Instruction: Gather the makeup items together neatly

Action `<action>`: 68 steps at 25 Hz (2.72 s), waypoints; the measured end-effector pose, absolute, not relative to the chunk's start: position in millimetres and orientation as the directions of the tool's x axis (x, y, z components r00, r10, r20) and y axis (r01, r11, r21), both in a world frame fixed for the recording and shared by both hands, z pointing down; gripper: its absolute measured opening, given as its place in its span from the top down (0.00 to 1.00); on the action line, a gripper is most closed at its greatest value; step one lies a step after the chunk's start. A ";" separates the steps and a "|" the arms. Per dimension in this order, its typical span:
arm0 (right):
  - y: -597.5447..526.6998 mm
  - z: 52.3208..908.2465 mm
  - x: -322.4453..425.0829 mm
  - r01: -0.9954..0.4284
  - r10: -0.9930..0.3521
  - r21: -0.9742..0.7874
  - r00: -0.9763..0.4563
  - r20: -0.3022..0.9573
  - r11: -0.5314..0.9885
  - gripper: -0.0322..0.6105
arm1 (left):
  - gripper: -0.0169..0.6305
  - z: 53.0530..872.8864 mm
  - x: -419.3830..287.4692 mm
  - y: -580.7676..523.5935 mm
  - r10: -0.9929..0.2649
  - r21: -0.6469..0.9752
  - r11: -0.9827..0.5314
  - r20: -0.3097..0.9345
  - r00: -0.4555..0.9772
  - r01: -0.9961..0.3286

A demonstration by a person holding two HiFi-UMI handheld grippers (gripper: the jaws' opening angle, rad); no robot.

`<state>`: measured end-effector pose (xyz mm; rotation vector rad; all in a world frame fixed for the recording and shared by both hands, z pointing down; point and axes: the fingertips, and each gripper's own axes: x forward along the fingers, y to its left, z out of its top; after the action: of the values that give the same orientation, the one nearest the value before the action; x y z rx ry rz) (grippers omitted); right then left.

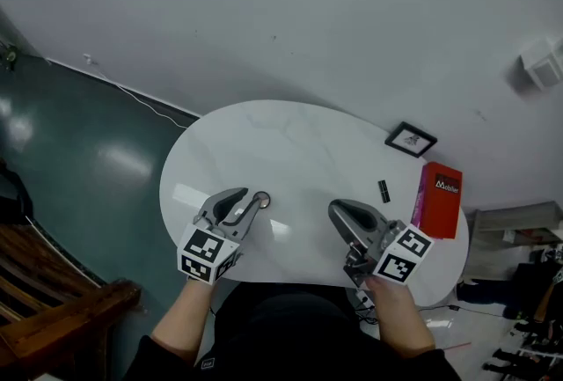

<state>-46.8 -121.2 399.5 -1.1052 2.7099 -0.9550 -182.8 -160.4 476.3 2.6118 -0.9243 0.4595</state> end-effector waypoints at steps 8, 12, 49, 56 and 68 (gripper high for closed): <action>-124.1 433.5 -46.7 -0.617 -0.648 -0.615 -0.730 0.215 0.491 0.89 | 0.66 535.4 -165.5 -174.2 -0.471 0.230 -0.758 0.454 0.756 -0.610; -125.2 444.4 -40.7 -0.619 -0.657 -0.638 -0.719 0.226 0.458 0.89 | 0.54 574.1 -150.5 -171.3 -0.412 0.242 -0.774 0.509 0.756 -0.586; -88.1 404.3 43.5 -0.633 -0.741 -0.646 -0.654 0.152 0.426 0.89 | 0.64 609.7 -111.7 -157.4 -0.393 0.140 -0.759 0.681 0.618 -0.636; -82.2 415.1 65.6 -0.637 -0.770 -0.669 -0.620 0.151 0.382 0.89 | 0.64 585.5 -76.6 -174.7 -0.403 0.116 -0.784 0.653 0.641 -0.610; -74.8 436.4 87.6 -0.651 -0.793 -0.693 -0.580 0.188 0.312 0.89 | 0.64 608.1 -32.6 -180.7 -0.372 0.086 -0.832 0.648 0.665 -0.548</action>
<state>87.6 -74.8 436.4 -1.3309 2.3856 -1.1212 -32.6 -180.7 608.1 2.6084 -0.7376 0.9254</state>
